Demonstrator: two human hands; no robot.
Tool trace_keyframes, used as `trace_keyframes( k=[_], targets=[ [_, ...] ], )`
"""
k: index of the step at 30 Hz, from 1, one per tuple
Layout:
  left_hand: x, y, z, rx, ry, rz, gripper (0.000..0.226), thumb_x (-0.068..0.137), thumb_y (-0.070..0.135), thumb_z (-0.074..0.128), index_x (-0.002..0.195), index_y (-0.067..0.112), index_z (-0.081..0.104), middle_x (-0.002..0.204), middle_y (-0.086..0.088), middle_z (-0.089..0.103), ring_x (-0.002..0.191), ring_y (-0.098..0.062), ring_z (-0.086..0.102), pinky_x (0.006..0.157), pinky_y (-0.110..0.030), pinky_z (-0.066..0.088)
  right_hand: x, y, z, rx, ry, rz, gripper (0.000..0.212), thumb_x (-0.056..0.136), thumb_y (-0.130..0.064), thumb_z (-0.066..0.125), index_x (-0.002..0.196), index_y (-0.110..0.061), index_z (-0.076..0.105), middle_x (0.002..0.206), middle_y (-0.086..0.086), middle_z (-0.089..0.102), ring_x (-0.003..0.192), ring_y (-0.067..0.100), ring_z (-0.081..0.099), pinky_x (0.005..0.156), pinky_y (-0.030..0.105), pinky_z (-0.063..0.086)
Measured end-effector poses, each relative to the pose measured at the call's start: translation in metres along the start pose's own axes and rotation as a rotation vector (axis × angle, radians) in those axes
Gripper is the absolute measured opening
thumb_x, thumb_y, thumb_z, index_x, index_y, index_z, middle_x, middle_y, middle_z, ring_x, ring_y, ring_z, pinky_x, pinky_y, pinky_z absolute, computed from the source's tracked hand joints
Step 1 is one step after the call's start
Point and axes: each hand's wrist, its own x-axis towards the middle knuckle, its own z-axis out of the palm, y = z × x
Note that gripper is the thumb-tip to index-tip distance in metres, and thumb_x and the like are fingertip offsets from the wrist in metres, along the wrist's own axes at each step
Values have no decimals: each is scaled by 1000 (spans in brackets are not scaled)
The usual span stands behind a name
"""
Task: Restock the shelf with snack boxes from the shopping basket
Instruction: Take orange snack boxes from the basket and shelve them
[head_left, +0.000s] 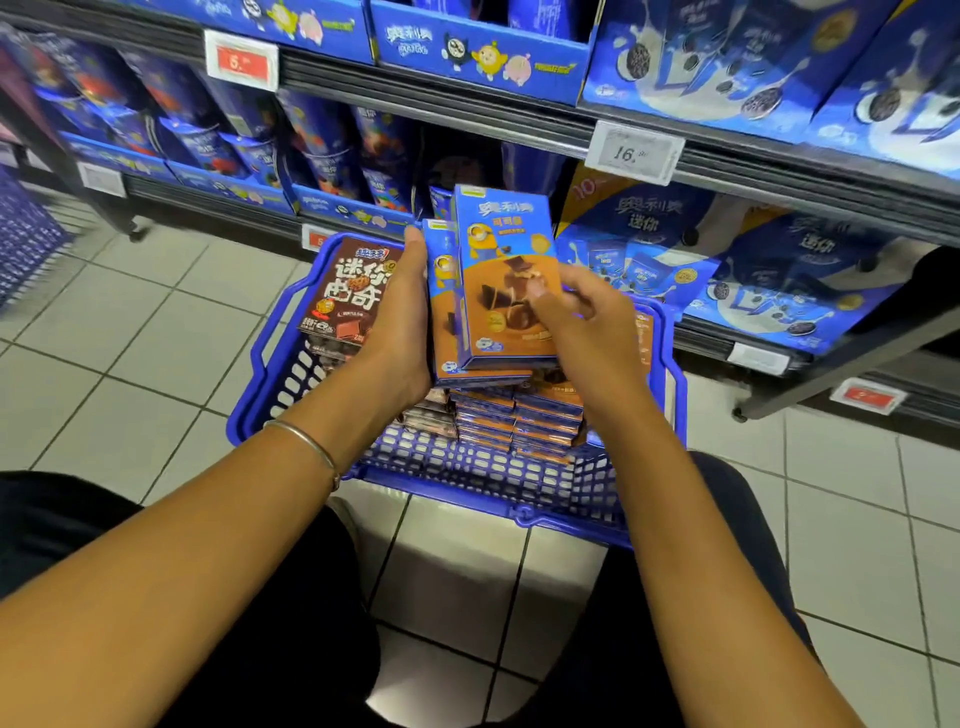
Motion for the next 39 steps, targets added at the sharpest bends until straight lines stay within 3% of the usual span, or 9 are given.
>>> trace_keyframes(
  k=[3, 8, 13, 18, 20, 23, 26, 29, 39],
  targets=[
    [0, -2, -3, 68, -48, 31, 76, 104, 72, 29, 97, 24, 87, 110, -10, 81, 97, -28, 80, 67, -39, 65, -7, 6, 16, -15, -2, 39, 17, 99, -37, 62, 113, -33, 69, 93, -16, 77, 89, 5, 73, 86, 40, 58],
    [-3, -3, -4, 205, -17, 164, 75, 93, 69, 54, 133, 8, 69, 125, -20, 75, 114, -40, 73, 102, -58, 57, -9, 3, 24, 25, -16, 57, 24, 99, -38, 62, 121, -30, 67, 100, -8, 78, 92, 9, 75, 93, 46, 57],
    [1, 4, -9, 194, -7, 169, 51, 98, 43, 69, 131, 4, 69, 120, -21, 76, 111, -41, 74, 102, -60, 57, -6, 1, 26, 15, -7, 54, 31, 93, -52, 62, 119, -35, 67, 99, -14, 77, 91, 5, 74, 87, 40, 59],
    [4, 27, -14, 96, 29, 171, 41, 100, 37, 67, 124, 4, 72, 119, -23, 76, 113, -43, 72, 102, -64, 55, 16, 20, 28, 114, 76, 261, 36, 94, -61, 51, 97, -29, 67, 96, 0, 77, 92, 22, 74, 91, 52, 57],
    [4, 38, -17, 38, 46, 200, 43, 102, 35, 65, 129, 2, 69, 123, -24, 74, 118, -45, 69, 103, -65, 53, 27, 38, 32, -9, 103, 301, 36, 97, -54, 57, 108, -20, 63, 99, 9, 72, 90, 32, 69, 90, 52, 56],
    [2, 50, -22, -62, 64, 224, 50, 105, 34, 60, 140, 0, 62, 129, -25, 71, 115, -40, 70, 101, -61, 56, 35, 52, 47, -287, 70, 283, 55, 91, -65, 58, 105, -12, 52, 91, 3, 53, 73, 21, 51, 66, 38, 41],
    [0, 51, -27, -117, 68, 219, 52, 106, 35, 57, 143, -1, 59, 134, -25, 69, 115, -40, 69, 101, -59, 57, 37, 55, 67, -442, -7, 293, 75, 76, -76, 52, 107, -7, 53, 110, 9, 54, 92, 30, 57, 71, 44, 49],
    [0, 49, -28, -126, 70, 178, 53, 105, 36, 57, 144, 0, 59, 136, -24, 67, 127, -44, 64, 107, -62, 51, 33, 64, 81, -523, 7, 258, 76, 81, -67, 61, 128, -9, 48, 129, 12, 48, 116, 37, 52, 84, 49, 49],
    [6, 48, -29, -81, 62, 178, 52, 105, 39, 58, 142, 2, 61, 131, -23, 71, 124, -43, 67, 107, -63, 52, 36, 65, 77, -110, 209, 260, 50, 89, -36, 71, 130, -16, 51, 118, 10, 65, 107, 33, 62, 76, 41, 50]
  ],
)
